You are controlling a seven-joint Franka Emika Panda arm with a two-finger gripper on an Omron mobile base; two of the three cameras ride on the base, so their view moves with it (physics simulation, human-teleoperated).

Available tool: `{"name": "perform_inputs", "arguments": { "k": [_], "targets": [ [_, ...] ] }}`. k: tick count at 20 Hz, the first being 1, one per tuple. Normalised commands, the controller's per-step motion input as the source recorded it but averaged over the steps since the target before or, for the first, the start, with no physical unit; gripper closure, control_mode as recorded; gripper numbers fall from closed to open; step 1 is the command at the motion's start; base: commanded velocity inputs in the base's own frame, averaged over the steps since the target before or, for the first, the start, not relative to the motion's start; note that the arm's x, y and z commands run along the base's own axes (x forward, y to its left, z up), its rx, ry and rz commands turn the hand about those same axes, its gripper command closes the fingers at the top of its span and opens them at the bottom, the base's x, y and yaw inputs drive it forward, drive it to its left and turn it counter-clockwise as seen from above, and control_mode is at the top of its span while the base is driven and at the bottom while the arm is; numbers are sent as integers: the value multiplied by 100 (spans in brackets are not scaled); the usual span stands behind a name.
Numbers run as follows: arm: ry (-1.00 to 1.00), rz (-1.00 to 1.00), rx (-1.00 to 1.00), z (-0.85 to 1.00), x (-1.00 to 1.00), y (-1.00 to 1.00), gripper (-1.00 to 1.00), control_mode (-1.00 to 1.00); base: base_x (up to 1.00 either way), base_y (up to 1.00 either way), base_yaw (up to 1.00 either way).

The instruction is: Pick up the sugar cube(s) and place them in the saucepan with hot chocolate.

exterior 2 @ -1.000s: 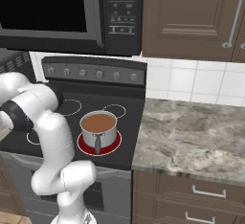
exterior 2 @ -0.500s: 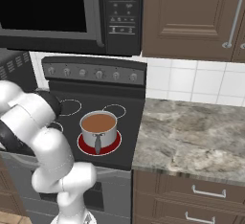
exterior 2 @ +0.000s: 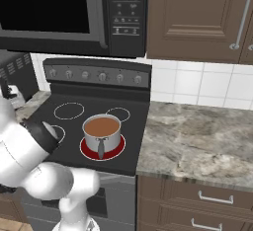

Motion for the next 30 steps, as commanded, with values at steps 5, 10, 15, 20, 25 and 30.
{"name": "perform_inputs", "arguments": {
  "k": [5, 10, 15, 20, 25, 30],
  "targets": [
    [0, -14, 4, 16, -9, -92, 100, -100, 0, 0, 0],
    [0, -15, 1, 1, 0, -99, 100, -100, 0, 0, 0],
    [0, -13, 0, 20, 0, -91, 100, -100, 0, 0, 0],
    [0, -13, 0, 18, 1, -82, 100, -100, 0, 0, 0],
    [0, -13, 0, 6, 3, -86, 100, -100, 0, 0, 0],
    [0, -14, 0, 0, 11, -88, 100, -100, 0, 0, 0]
  ]
}}
